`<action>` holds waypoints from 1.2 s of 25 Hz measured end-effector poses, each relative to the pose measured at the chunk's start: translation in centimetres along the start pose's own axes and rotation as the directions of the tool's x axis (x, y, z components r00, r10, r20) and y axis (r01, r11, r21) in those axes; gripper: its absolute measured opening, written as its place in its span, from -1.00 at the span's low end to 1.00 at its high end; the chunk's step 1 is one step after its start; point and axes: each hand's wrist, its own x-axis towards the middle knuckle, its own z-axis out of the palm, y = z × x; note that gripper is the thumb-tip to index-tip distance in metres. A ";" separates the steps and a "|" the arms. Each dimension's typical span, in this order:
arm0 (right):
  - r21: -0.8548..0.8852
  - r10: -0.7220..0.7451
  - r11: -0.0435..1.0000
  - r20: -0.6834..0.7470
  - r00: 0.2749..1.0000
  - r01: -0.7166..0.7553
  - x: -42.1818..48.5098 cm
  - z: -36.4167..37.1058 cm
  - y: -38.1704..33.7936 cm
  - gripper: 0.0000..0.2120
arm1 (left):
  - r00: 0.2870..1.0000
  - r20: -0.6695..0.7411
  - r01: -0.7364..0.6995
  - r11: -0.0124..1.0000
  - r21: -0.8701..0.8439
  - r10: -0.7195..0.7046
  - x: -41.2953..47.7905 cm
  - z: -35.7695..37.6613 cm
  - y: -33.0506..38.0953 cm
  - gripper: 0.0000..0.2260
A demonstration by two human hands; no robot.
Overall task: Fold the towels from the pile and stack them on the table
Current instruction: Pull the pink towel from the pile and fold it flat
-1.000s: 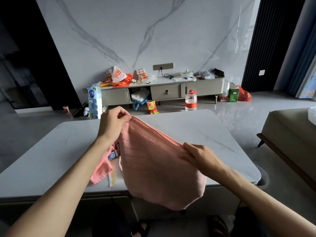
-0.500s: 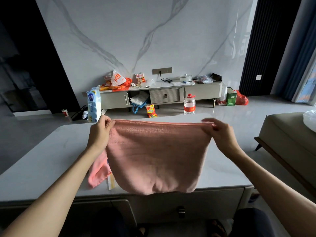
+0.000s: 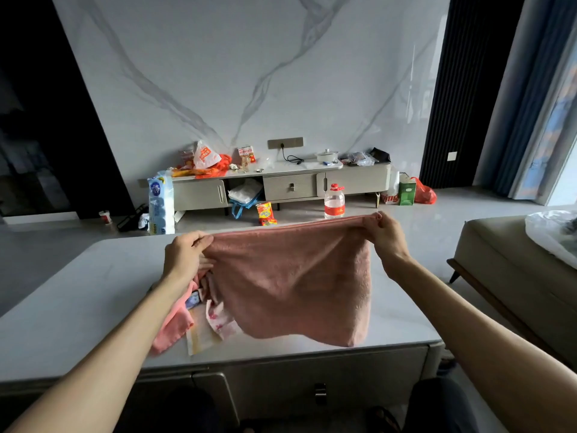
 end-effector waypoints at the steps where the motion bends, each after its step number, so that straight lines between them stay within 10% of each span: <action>1: 0.021 0.027 0.999 -0.008 1.000 -0.027 0.2 -0.1 0.6 -0.77 | 0.998 0.018 0.056 0.997 -0.056 -0.055 -0.1 0.3 0.0 -0.92; 8: 0.015 -0.079 0.997 -0.095 0.992 0.080 -1.7 -1.8 -0.2 -0.81 | 0.999 -0.007 -0.048 0.955 -0.292 0.048 -1.6 1.2 2.2 -0.81; 18: -0.072 -0.152 0.988 -0.317 0.936 0.136 -2.1 -4.7 0.8 -0.85 | 0.886 -0.277 -0.251 0.886 0.390 0.373 -4.2 2.9 2.6 -0.77; 30: -0.500 0.228 0.796 -0.275 0.934 -0.342 17.3 6.1 25.4 -0.80 | 0.996 0.034 0.062 0.910 0.409 -0.083 14.4 22.4 -19.7 -0.77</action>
